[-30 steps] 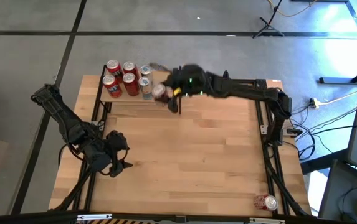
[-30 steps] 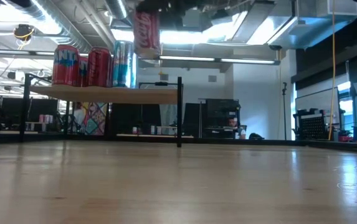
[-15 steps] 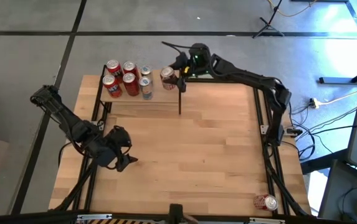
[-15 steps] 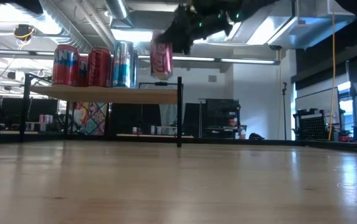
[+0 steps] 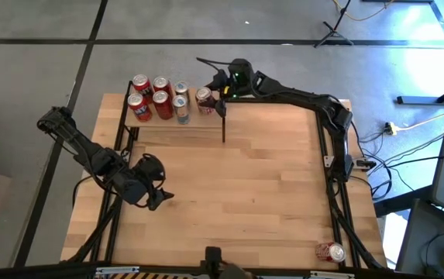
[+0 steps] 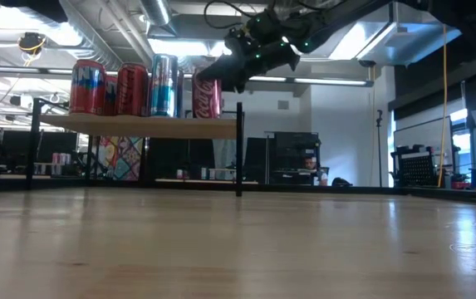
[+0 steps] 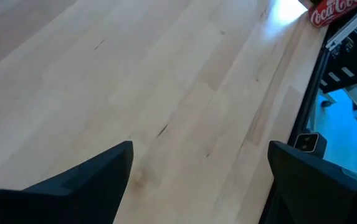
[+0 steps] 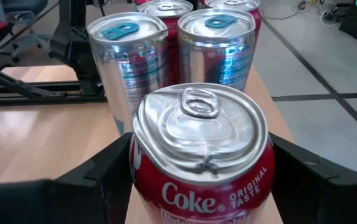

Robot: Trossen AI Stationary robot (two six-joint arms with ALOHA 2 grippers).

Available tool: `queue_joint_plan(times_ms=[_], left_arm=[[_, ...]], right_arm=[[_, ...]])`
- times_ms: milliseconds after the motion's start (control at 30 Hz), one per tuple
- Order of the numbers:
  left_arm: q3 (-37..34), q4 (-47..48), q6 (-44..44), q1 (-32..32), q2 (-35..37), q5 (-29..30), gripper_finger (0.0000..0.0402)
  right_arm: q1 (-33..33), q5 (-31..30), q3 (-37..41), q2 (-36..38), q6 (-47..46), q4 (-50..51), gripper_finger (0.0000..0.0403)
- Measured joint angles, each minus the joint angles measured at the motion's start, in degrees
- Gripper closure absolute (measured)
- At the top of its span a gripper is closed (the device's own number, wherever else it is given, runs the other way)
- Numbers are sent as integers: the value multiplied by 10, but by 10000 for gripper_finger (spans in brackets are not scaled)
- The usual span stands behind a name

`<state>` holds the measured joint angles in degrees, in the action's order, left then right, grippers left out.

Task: Place canned beverage on shelf
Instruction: Put the left red white soda can on the shelf

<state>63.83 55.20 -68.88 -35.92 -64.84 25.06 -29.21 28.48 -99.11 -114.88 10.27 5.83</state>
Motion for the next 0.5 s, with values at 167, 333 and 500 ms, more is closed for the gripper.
queue_joint_plan(times_ms=[167, 333, 500], left_arm=[[0, 0, 0, 7, 0, 0, 41], [0, 0, 0, 8, 0, 0, 41], [0, 0, 0, 8, 0, 0, 41]], right_arm=[[-1, -1, 0, -3, -1, 0, 118], [0, -4, 0, -3, 1, -2, 68], [-1, -4, -1, -3, 2, -5, 31]])
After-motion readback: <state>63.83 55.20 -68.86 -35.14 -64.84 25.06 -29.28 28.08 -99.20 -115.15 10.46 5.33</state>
